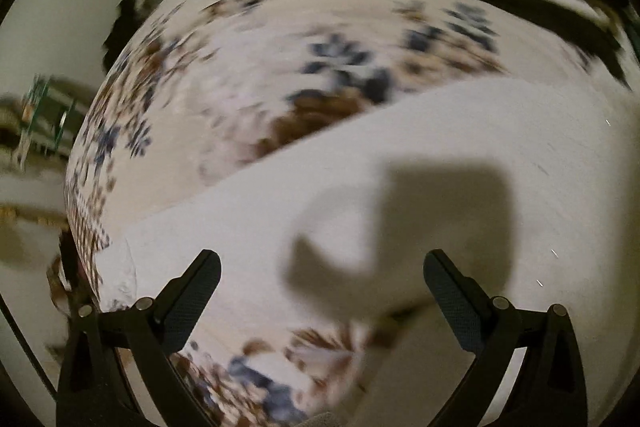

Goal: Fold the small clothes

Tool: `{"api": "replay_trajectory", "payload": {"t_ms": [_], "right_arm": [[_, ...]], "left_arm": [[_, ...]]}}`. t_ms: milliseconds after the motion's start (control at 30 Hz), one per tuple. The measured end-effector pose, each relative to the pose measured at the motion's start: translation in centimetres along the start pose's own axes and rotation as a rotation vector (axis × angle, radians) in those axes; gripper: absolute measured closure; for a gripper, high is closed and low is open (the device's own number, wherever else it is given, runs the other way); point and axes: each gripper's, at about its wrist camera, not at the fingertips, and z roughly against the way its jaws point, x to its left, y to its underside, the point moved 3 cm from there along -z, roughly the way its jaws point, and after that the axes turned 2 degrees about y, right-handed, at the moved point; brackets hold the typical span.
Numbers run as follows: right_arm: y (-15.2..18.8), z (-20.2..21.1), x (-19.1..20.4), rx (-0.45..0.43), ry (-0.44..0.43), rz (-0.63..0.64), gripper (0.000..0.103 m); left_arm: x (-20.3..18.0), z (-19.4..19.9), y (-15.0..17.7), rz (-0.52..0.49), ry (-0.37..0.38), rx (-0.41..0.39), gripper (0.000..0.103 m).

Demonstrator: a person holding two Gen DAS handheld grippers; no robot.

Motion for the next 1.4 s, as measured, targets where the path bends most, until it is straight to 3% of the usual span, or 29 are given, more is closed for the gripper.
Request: {"api": "replay_trajectory", "payload": {"t_ms": [133,300,367,467,533,633,700,800,900,967,1000,1100,1133,1167,1233,1333,1400], "right_arm": [[4.6,-5.5,9.9,0.061,0.049,0.200,0.094],[8.7,-7.5,15.6,0.072,0.076,0.340,0.094],[9.3,-7.7,16.3,0.135,0.084,0.375,0.093],[10.4,-7.3,14.9,0.249,0.050,0.330,0.078],[10.6,-5.7,12.5,0.275,0.086,0.272,0.035],[11.3,-2.7,8.2,0.256,0.170,0.210,0.031],[11.9,-0.9,5.3,0.260,0.214,0.177,0.026],[12.5,0.7,1.5,0.278,0.251,0.118,0.017],[13.0,1.4,-1.5,0.297,0.294,0.093,0.017],[13.8,1.3,-3.0,0.313,0.326,0.087,0.017],[14.1,1.1,-3.5,0.323,0.338,0.083,0.017],[14.9,0.9,-4.9,0.338,0.366,0.066,0.017],[15.1,1.0,-5.1,0.336,0.372,0.064,0.017],[15.0,0.9,-4.9,0.332,0.389,0.072,0.017],[14.8,0.8,-4.8,0.318,0.425,0.107,0.017],[14.2,0.7,-4.1,0.293,0.458,0.182,0.016],[13.7,0.7,-3.9,0.270,0.448,0.207,0.006]], "left_arm": [[2.9,-2.6,-0.9,0.090,0.023,0.016,0.000],[4.5,-4.1,-1.1,0.094,0.046,0.020,0.000],[5.2,-4.4,-1.1,0.096,0.055,0.023,0.000],[7.3,-3.8,-0.7,0.133,0.082,0.031,0.000],[10.1,-2.2,0.8,0.187,0.067,0.006,0.000],[14.7,-1.2,4.3,0.266,-0.015,0.009,0.000],[18.4,-1.5,7.8,0.377,-0.027,0.078,0.000],[22.5,-3.2,12.2,0.572,0.054,0.190,0.000],[26.5,-6.3,16.0,0.894,0.244,0.287,0.000],[28.0,-7.8,16.9,1.050,0.336,0.284,0.000],[28.7,-8.6,16.9,1.110,0.370,0.266,0.005],[31.1,-10.4,15.7,1.218,0.361,0.217,0.019],[31.8,-10.6,15.2,1.233,0.337,0.195,0.036],[32.4,-10.8,14.7,1.237,0.317,0.172,0.047],[33.6,-10.9,13.1,1.206,0.250,0.129,0.092],[34.0,-8.9,9.4,1.061,0.165,0.033,0.096],[33.4,-7.1,7.1,0.940,0.126,-0.016,0.096]]}}
